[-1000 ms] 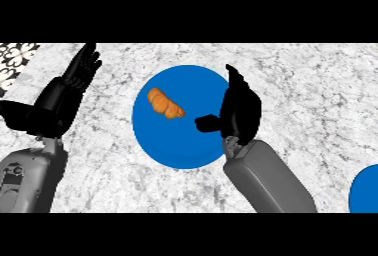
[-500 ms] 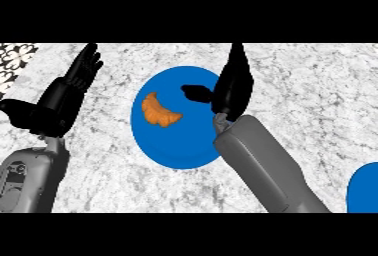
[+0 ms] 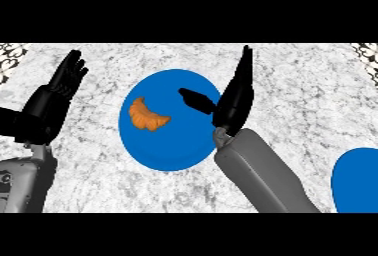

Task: Pick the croissant from the plate and place it in the plate

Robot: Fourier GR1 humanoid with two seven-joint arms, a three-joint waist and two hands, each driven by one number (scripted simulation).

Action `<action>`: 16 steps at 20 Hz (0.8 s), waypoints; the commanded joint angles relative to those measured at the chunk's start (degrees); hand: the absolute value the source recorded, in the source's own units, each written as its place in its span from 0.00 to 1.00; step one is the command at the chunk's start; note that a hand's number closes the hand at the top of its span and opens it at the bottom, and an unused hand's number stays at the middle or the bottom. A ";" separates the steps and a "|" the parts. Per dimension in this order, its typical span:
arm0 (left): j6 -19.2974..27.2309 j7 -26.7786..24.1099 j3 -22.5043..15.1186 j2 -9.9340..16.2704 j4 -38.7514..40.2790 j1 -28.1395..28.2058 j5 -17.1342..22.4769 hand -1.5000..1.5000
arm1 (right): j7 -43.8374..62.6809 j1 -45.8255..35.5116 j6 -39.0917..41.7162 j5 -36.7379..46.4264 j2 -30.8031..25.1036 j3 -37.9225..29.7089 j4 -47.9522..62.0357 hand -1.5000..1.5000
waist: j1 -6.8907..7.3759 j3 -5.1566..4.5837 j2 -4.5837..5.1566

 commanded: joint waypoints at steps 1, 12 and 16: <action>-0.56 -0.09 1.71 1.01 -0.48 0.78 0.55 0.50 | 1.85 7.39 -7.33 2.57 0.23 2.80 -6.47 0.00 | -1.46 -0.01 -0.24; -0.35 2.74 2.54 -0.27 -4.35 3.08 1.41 0.50 | -1.16 36.51 5.33 6.65 -10.67 7.53 -42.45 0.00 | -2.06 -0.01 -0.24; -1.52 -0.97 2.41 -0.60 -3.25 5.50 0.31 0.50 | -4.28 45.27 3.18 4.61 -14.33 9.94 -48.37 0.00 | -1.95 -0.01 -0.15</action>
